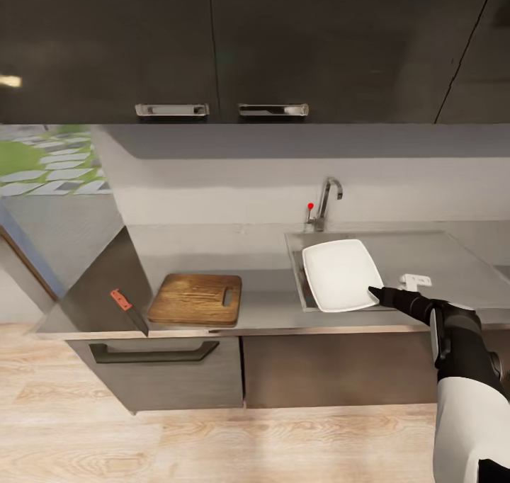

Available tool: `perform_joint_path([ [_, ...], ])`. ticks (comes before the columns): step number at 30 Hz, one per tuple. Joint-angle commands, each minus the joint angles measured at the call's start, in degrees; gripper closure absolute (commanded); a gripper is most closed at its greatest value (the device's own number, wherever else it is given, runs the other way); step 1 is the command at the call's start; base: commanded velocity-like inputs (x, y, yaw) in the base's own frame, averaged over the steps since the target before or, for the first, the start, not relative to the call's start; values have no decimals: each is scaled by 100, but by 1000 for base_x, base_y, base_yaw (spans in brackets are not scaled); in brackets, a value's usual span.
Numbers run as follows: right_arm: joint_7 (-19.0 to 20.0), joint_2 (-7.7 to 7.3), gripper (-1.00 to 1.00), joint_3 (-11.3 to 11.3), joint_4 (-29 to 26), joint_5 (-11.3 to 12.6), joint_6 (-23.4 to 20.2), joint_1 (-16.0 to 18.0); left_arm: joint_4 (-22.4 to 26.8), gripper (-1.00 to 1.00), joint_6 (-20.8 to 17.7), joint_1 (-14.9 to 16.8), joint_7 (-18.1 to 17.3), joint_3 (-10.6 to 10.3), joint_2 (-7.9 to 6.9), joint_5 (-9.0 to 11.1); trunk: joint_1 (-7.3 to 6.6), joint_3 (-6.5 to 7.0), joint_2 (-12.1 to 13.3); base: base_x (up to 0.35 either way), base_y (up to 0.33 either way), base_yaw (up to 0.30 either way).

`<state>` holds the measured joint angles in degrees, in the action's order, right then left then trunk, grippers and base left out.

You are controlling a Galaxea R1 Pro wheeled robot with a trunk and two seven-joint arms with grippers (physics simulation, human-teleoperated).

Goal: In the kitchen, take the Vidalia onion out of the sink, dice it on the chopping board with the paring knife, put the diced onion into the bowl on the countertop, then place both the paring knife and the chopping board into the sink.

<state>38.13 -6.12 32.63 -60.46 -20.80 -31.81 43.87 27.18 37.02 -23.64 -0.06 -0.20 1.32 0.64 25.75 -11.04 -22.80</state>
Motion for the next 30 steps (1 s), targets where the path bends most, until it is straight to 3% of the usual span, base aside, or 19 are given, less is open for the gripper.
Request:
perform_joint_path([
  [1, 54, 1, 100, 16, -9, -47, -18, 8, 7, -100, 5, -1, -1, -4, 0, 7, 4, -10, -12, 0, 301, 0],
  [30, 54, -4, 100, 16, -9, -47, -18, 8, 7, -100, 3, 0, -2, -5, 0, 7, 4, 39, -12, 0, 301, 0],
])
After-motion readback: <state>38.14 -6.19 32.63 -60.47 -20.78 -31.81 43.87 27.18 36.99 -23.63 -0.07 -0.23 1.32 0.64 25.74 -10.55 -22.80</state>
